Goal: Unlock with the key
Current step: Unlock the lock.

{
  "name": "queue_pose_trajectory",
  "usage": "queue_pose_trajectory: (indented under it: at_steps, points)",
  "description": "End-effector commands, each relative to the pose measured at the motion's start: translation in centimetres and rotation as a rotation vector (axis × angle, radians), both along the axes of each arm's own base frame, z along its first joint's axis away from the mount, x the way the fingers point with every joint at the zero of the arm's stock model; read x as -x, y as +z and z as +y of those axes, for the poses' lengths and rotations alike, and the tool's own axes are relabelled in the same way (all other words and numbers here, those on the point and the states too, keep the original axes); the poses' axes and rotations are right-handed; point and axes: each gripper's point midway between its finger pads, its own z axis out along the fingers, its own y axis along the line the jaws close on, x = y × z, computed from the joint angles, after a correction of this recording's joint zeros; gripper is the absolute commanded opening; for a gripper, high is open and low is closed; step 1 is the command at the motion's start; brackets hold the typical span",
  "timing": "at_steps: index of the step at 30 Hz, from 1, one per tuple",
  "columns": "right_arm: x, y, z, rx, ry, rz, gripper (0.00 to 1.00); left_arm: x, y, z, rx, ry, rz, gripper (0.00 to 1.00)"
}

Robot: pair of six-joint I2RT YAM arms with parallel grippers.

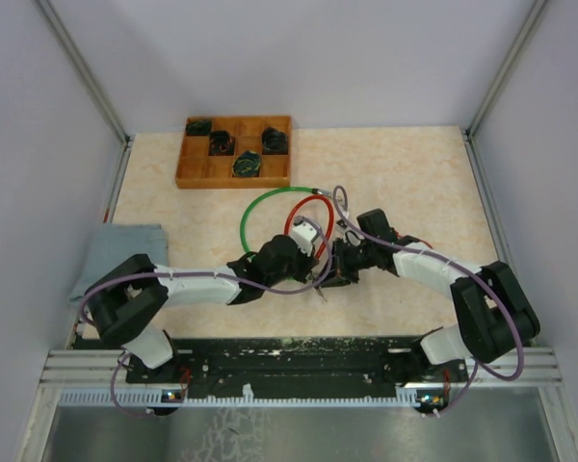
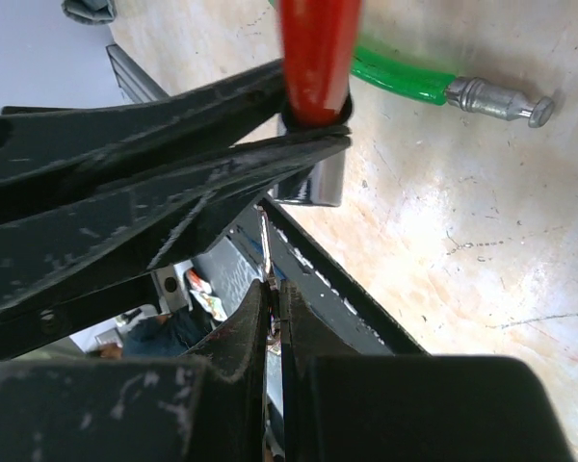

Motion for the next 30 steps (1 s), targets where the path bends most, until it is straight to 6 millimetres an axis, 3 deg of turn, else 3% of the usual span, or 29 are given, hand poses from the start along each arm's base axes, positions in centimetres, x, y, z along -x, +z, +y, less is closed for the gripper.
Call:
queue_pose_trajectory:
  at_steps: [1,30]
  points:
    - [-0.9,2.6,0.4,-0.024,0.032,-0.112,0.0,-0.2,1.0,-0.9,0.043,-0.003,-0.028,0.0]
    - [0.2,0.1,0.5,0.036,0.066,-0.047,0.0,0.2,2.2,-1.0,0.082,-0.018,-0.035,0.0]
